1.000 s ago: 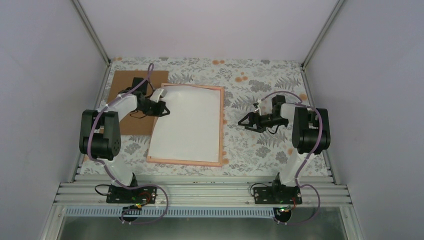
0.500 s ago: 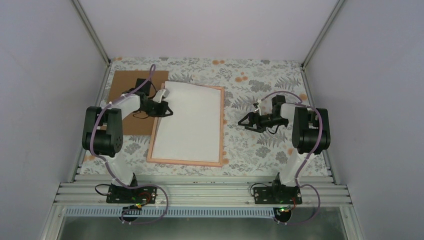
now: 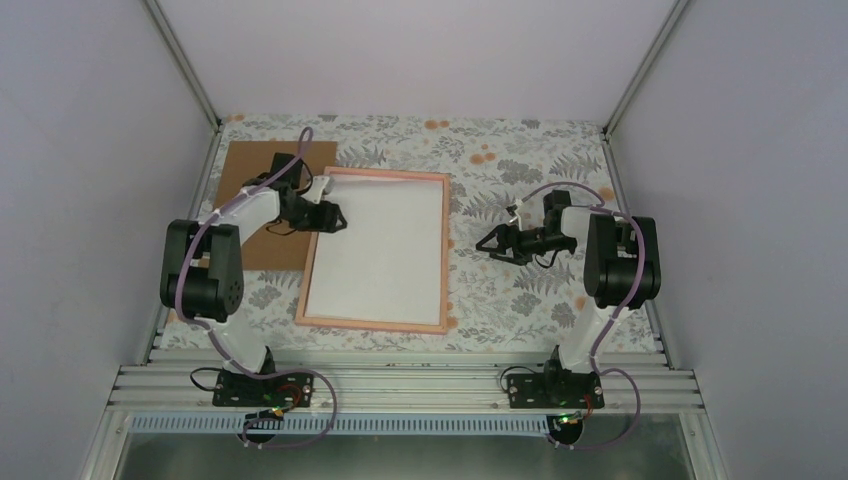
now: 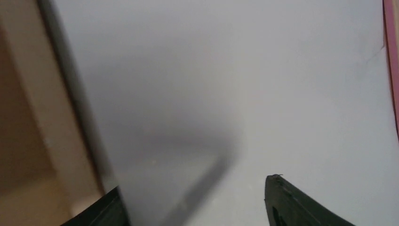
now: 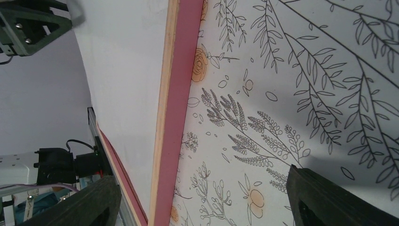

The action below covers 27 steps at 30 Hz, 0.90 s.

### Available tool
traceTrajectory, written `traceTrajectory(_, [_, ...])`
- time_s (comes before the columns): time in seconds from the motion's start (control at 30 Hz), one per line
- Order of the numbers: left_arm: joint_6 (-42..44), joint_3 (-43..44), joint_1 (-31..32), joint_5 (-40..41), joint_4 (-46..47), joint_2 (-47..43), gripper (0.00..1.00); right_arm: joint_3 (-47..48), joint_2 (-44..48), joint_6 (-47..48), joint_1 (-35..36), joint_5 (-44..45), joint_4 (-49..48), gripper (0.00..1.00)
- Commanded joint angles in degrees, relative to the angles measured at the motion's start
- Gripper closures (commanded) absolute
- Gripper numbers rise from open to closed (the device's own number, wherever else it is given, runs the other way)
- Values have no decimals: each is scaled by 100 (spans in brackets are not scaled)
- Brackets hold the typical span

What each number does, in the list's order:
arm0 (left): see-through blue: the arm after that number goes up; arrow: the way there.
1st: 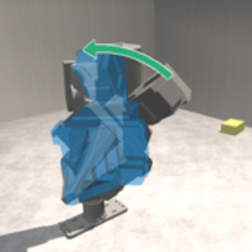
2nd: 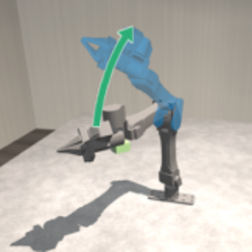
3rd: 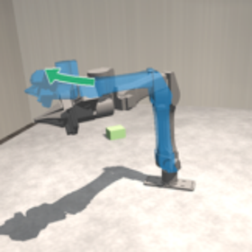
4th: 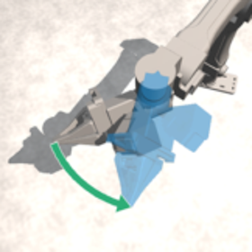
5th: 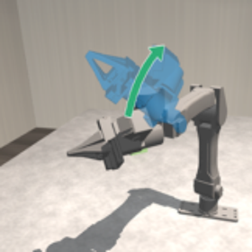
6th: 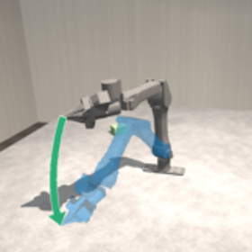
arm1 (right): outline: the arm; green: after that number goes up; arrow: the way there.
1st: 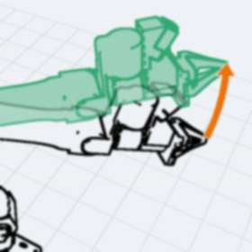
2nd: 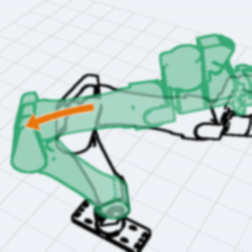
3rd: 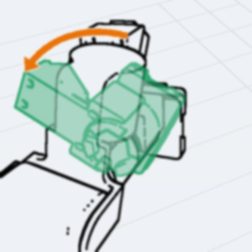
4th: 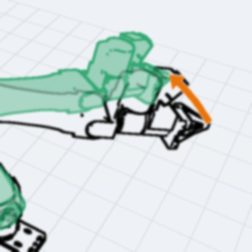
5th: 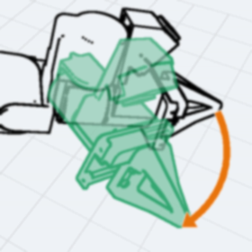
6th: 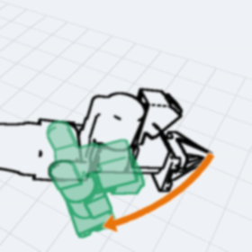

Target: Put the photo into the frame

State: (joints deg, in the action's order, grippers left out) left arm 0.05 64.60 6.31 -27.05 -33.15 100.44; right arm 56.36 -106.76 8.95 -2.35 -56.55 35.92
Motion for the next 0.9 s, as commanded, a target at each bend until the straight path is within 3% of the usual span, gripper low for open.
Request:
traceTrajectory(0.0, [245,219,31,718,-280,-496,32,-52,119,71,-15,245,22,12])
traceTrajectory(0.17, [532,59,-101,922,-478,-854,17,-155,269,87,11,152,-66,12])
traceTrajectory(0.57, [907,-292,-665,152,-679,-408,15,33,-31,125,567,-520,-91,14])
traceTrajectory(0.87, [799,-460,-684,-567,-363,86,17,330,-555,43,992,-790,-127,20])
